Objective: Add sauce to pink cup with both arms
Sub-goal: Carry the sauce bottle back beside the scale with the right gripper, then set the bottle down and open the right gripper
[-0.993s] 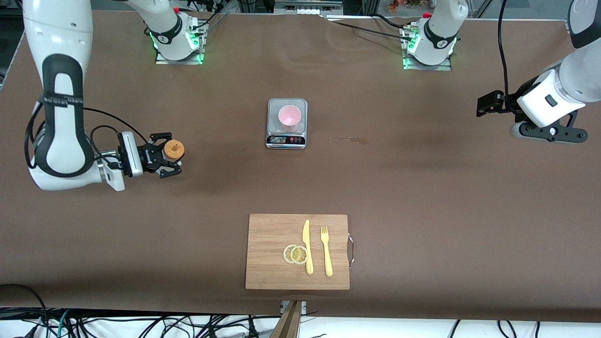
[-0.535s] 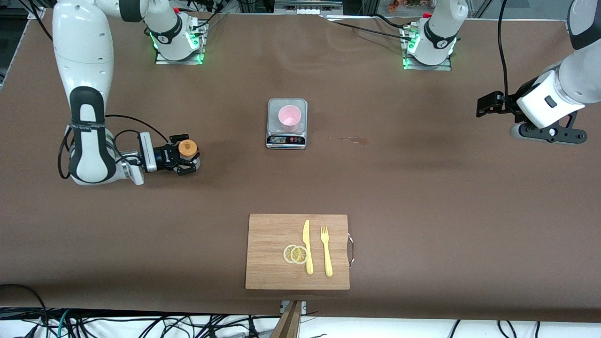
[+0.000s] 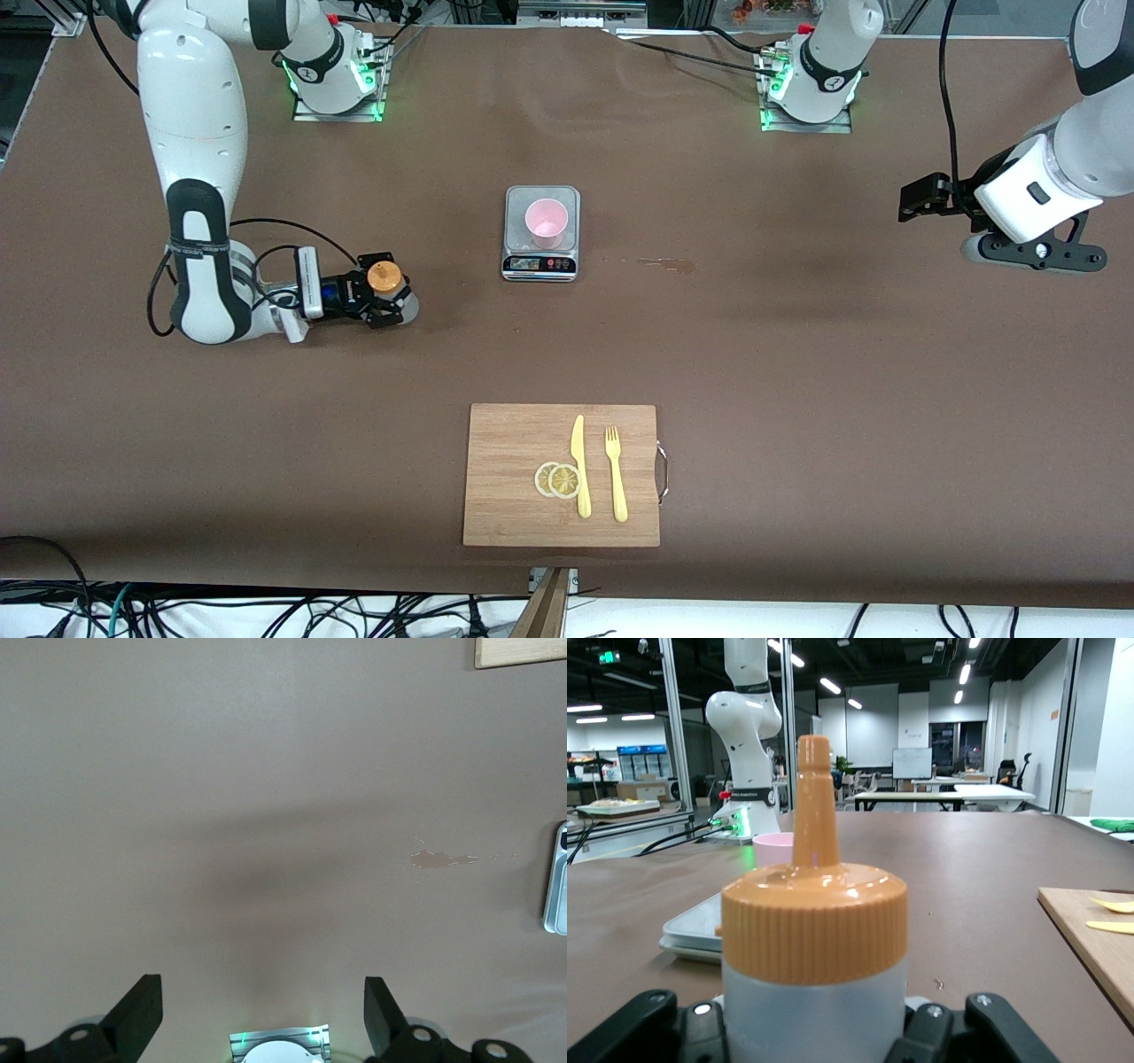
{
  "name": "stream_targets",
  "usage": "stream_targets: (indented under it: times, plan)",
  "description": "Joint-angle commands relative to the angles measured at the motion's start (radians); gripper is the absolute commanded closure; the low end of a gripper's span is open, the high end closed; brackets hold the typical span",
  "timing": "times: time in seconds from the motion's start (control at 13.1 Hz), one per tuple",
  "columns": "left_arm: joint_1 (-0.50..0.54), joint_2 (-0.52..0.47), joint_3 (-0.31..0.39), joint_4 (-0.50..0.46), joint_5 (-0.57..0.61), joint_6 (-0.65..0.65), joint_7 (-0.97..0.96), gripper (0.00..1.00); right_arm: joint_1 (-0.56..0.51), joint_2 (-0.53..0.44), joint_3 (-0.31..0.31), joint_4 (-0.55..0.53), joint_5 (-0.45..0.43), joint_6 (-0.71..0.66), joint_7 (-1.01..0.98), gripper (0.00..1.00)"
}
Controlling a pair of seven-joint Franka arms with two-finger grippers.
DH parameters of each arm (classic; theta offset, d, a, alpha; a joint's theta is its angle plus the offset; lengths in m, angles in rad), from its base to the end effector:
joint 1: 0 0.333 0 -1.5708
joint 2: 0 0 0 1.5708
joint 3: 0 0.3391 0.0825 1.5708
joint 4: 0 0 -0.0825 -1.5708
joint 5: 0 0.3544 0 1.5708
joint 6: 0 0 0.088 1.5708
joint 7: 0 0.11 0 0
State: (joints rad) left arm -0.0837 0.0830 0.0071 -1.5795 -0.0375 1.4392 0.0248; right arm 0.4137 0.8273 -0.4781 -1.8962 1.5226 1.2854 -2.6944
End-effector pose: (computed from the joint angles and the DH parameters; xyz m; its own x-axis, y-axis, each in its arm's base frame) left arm 0.5303 -0.0454 0.5871 0.9698 -0.1041 -0.2204 -0.0972 -0.9944 0.0422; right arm 0.5427 0.1166 0.1566 -0.0115 0.1098 0.9939 0.9695 0.2444 -0.0158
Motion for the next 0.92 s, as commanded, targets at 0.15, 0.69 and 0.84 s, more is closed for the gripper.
stream_targets:
  times: [0.15,0.69,0.84]
  plan:
    - [0.005,0.012,-0.006,0.027,0.007,-0.008,-0.006,0.00,0.001,0.045,0.009,-0.023,0.065,-0.083,-0.027,0.73]
    - [0.005,0.012,-0.006,0.029,0.007,-0.008,-0.006,0.00,-0.003,0.052,-0.097,0.000,0.010,-0.133,-0.010,0.00]
    - [0.006,0.012,-0.004,0.027,0.007,-0.008,-0.006,0.00,-0.003,0.050,-0.163,0.041,-0.088,-0.152,0.019,0.00]
